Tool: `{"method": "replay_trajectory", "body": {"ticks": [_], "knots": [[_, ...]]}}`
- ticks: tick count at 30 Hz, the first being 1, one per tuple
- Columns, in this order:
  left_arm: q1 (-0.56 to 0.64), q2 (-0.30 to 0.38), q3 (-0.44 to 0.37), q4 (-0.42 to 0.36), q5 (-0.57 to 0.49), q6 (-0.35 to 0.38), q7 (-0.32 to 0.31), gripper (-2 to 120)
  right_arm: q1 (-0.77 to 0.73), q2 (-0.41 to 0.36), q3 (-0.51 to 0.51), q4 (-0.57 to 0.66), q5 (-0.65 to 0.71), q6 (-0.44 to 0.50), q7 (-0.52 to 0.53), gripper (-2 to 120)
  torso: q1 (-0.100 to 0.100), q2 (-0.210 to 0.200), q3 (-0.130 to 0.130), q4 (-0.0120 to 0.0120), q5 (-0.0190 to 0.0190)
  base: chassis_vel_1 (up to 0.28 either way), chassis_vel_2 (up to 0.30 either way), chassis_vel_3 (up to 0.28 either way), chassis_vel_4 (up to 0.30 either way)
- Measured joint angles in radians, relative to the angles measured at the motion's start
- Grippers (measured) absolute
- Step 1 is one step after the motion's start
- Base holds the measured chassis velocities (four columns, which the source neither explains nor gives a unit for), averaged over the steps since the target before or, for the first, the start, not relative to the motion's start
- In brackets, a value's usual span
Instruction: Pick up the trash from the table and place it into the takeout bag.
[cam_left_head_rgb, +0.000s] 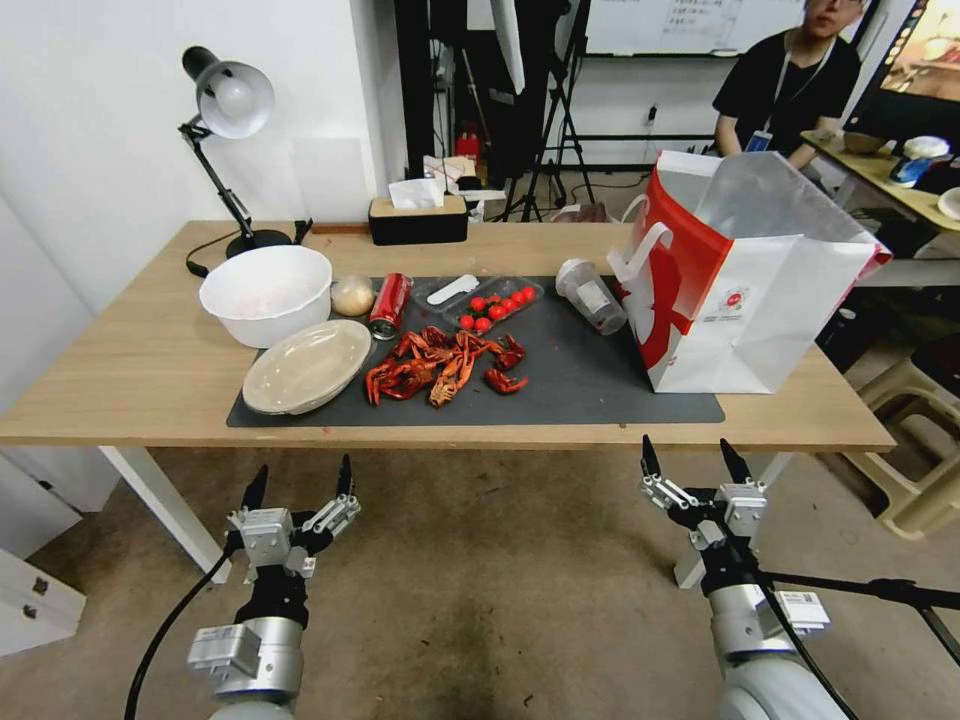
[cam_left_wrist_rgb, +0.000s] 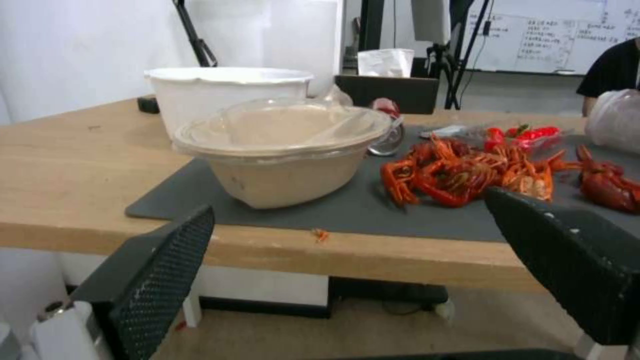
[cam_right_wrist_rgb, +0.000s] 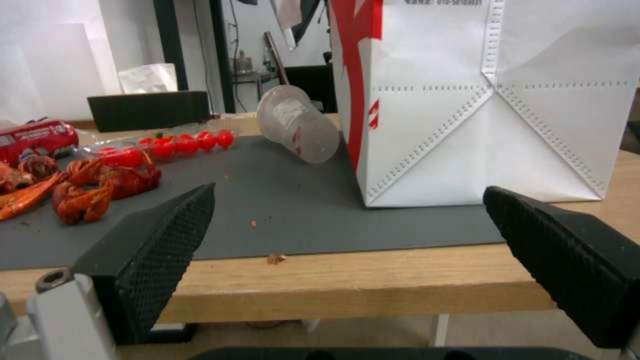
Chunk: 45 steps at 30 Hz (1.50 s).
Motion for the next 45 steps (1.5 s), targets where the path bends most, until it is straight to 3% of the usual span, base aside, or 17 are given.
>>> {"method": "replay_trajectory", "body": {"ticks": [17, 27, 33, 40, 45], "knots": [[0.008, 0.0, -0.007, -0.017, -0.001, 0.001, 0.006, 100, 0.072, -0.056, -0.032, 0.06, 0.044, -0.095, -0.017, 100, 0.0, 0.0, 0.0, 0.0, 0.0, 0.0, 0.0, 0.0, 0.0], [0.021, -0.003, -0.02, -0.036, 0.002, -0.004, 0.008, 100, 0.284, -0.166, -0.102, 0.027, 0.168, -0.209, -0.082, 100, 0.0, 0.0, 0.0, 0.0, 0.0, 0.0, 0.0, 0.0, 0.0], [0.025, -0.004, -0.03, -0.041, 0.003, -0.004, 0.015, 100, 0.451, -0.199, -0.205, 0.008, 0.242, -0.314, -0.05, 100, 0.0, 0.0, 0.0, 0.0002, -0.0001, 0.0, 0.0, 0.0, 0.0], [0.027, -0.012, -0.033, -0.041, 0.007, -0.003, 0.018, 100, 0.613, -0.226, -0.257, -0.016, 0.321, -0.42, 0.02, 100, 0.0, 0.0, 0.0, -0.0001, -0.0001, 0.0, 0.0, 0.0, 0.0], [0.024, -0.019, -0.028, -0.036, 0.012, -0.001, 0.018, 100, 0.702, -0.233, -0.307, -0.059, 0.343, -0.452, 0.063, 100, 0.0, 0.0, 0.0, 0.0, -0.0001, 0.0, 0.0, 0.0, 0.0]]}}
